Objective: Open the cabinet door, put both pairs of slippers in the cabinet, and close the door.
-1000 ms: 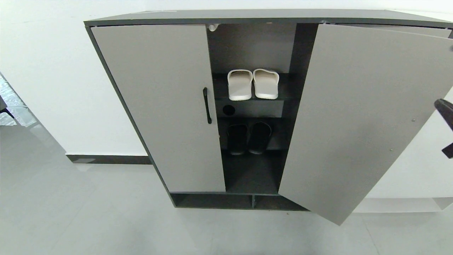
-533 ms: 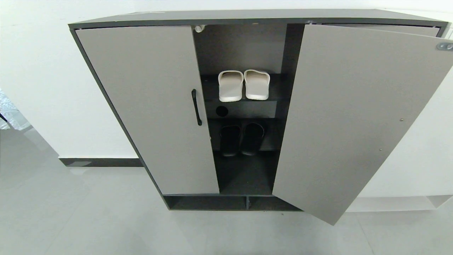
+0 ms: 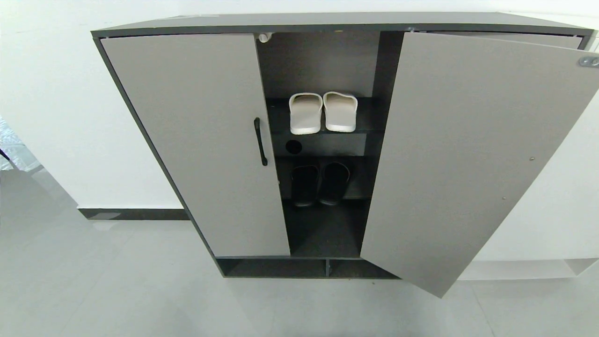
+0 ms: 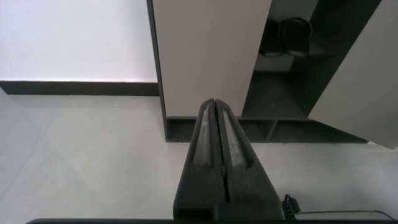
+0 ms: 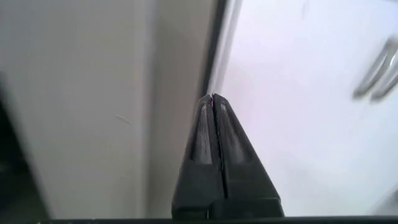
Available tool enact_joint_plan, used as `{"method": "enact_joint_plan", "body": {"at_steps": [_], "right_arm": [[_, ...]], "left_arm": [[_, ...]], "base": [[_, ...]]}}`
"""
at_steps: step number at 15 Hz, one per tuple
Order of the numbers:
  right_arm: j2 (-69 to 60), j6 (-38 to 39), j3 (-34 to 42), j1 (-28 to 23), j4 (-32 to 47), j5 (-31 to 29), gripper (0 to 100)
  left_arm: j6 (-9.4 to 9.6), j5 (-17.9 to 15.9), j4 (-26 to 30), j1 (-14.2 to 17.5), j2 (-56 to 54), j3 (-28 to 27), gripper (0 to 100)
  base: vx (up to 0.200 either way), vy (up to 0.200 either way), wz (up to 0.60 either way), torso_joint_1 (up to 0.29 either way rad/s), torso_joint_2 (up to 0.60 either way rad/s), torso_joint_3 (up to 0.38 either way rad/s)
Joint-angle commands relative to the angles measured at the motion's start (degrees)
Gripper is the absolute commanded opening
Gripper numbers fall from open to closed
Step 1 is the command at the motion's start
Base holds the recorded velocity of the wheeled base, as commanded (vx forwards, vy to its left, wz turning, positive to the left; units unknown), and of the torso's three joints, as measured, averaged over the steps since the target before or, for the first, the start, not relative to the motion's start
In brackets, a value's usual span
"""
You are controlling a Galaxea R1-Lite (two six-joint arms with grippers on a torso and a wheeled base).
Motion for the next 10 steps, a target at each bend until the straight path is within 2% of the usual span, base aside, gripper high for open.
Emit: {"method": "enact_joint_plan", "body": {"at_steps": [1, 2, 4, 5, 6, 7, 8, 10], "right_arm": [[22.85, -1.35, -6.76, -1.24, -8.89, -0.15, 0], [26.10, -1.18, -8.52, -1.15, -9.59, 0.73, 0], [36.91, 2.34, -14.94, -2.56, -10.82, 18.05, 0], [37.88, 4.18, -15.55, -2.56, -10.82, 20.16, 0], [40.60, 8.49, -17.75, -2.29, -10.82, 26.31, 0], [42.18, 9.37, -18.28, -2.29, -10.82, 31.23, 0], [43.42, 10.25, -18.98, -2.29, -10.82, 35.01, 0], [45.70, 10.78, -20.30, -1.15, -10.82, 36.07, 0]], "left_arm": [[0.00, 0.00, 0.01, 0.00, 0.09, 0.00, 0], [0.00, 0.00, 0.01, 0.00, 0.09, 0.00, 0], [-0.09, 0.00, -0.07, 0.00, 0.09, 0.00, 0], [-0.09, 0.00, 0.01, 0.00, 0.09, 0.00, 0], [-0.09, 0.00, 0.01, -0.09, 0.09, 0.00, 0], [-0.09, 0.00, 0.01, 0.00, 0.09, 0.00, 0], [-0.09, 0.00, 0.01, 0.00, 0.09, 0.00, 0], [-0.09, 0.00, 0.01, 0.00, 0.09, 0.00, 0]], "base": [[0.000, 0.000, 0.00, 0.000, 0.00, 0.000], [0.000, 0.000, 0.00, 0.000, 0.00, 0.000], [0.000, 0.000, 0.00, 0.000, 0.00, 0.000], [0.000, 0.000, 0.00, 0.000, 0.00, 0.000], [0.000, 0.000, 0.00, 0.000, 0.00, 0.000], [0.000, 0.000, 0.00, 0.000, 0.00, 0.000], [0.000, 0.000, 0.00, 0.000, 0.00, 0.000], [0.000, 0.000, 0.00, 0.000, 0.00, 0.000]]}}
